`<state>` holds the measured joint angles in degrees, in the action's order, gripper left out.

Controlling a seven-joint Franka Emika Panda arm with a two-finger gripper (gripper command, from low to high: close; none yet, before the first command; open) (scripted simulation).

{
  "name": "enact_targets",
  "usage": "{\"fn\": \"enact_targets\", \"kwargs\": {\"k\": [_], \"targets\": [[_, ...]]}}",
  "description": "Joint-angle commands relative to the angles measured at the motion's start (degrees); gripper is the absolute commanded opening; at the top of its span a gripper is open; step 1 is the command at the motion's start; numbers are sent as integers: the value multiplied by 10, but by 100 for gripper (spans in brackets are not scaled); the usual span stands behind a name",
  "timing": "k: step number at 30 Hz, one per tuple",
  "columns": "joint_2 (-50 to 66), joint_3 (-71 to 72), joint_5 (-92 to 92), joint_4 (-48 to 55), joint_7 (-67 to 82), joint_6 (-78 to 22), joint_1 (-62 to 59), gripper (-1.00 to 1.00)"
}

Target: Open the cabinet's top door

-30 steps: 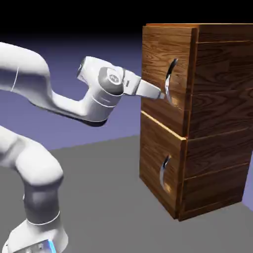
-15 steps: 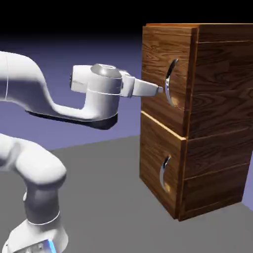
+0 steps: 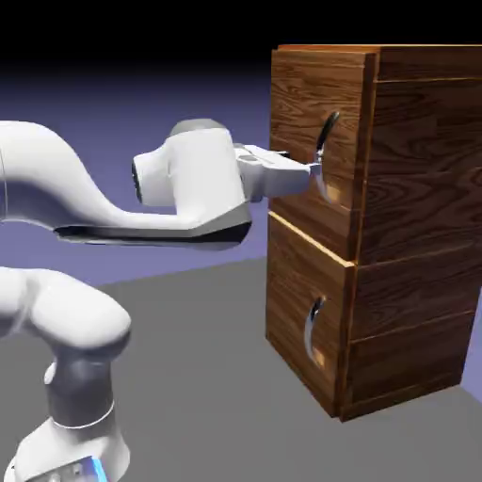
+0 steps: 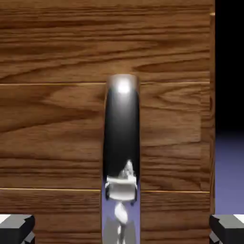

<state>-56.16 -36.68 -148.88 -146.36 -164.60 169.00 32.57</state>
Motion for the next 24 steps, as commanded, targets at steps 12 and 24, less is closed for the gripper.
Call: {"fn": "enact_targets", "kwargs": {"k": [12, 24], "targets": [[23, 100, 73, -32, -14, -50, -91, -100], [-40, 328, 250, -102, -14, -16, -340, -100]]}}
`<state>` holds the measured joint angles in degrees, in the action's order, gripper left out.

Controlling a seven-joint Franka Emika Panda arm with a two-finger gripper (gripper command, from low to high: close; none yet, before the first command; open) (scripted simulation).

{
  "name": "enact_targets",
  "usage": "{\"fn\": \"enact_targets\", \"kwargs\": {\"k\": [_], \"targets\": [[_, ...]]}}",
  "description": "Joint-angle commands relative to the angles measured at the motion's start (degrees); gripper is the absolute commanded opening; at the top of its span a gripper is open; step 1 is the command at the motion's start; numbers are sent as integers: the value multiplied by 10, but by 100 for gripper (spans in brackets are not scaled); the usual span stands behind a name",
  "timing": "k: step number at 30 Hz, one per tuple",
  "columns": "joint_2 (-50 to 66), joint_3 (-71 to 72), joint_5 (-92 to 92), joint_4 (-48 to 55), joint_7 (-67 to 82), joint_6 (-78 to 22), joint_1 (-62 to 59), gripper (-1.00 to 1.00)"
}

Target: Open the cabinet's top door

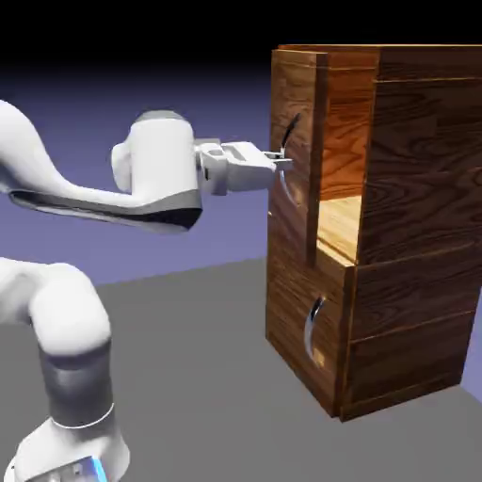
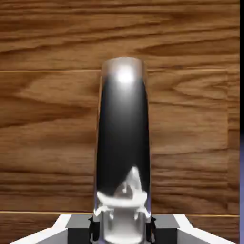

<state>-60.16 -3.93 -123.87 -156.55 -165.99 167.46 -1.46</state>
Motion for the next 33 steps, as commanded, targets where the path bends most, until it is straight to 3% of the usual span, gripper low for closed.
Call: {"fn": "enact_targets", "kwargs": {"k": [1, 9, 15, 23, 33], "targets": [[-7, 17, 15, -4, 0, 7, -21, -100], [-82, 136, 156, -32, 37, 89, -181, -100], [-127, 157, 306, -70, 164, 83, -196, -100], [-190, 194, 502, -118, 323, -68, -95, -100], [-233, 344, 693, -101, 381, -317, 3, -100]]}}
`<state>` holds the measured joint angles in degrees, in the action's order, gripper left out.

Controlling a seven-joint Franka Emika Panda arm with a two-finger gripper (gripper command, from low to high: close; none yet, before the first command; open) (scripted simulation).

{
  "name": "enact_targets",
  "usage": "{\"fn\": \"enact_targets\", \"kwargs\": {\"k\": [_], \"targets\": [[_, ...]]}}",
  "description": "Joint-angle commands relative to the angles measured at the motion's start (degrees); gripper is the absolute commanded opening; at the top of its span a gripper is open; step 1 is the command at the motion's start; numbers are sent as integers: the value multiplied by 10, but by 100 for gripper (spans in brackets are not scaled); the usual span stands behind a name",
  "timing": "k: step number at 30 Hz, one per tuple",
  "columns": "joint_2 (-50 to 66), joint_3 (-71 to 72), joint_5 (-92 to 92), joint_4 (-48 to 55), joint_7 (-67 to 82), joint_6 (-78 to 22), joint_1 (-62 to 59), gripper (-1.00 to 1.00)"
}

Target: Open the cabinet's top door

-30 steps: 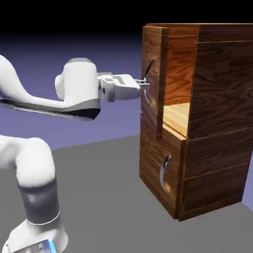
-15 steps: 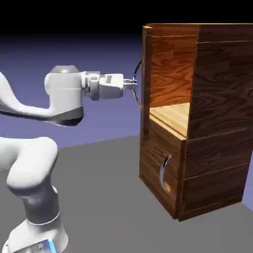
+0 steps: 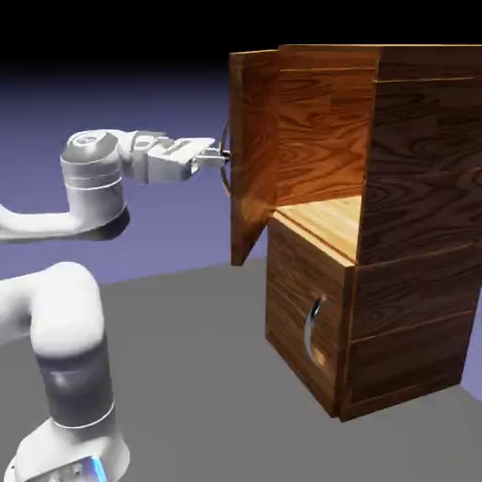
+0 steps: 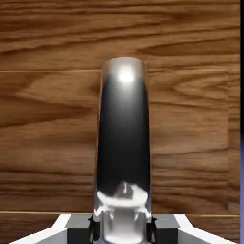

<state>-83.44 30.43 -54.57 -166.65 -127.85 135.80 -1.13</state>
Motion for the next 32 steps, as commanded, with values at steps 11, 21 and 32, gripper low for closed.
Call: {"fn": "enact_targets", "kwargs": {"k": [11, 21, 32], "targets": [[42, 201, 167, 141, 3, -275, -38, -100], [78, 337, 258, 347, 14, -499, -198, -100], [79, 414, 297, 548, 45, -675, -371, 100]]}}
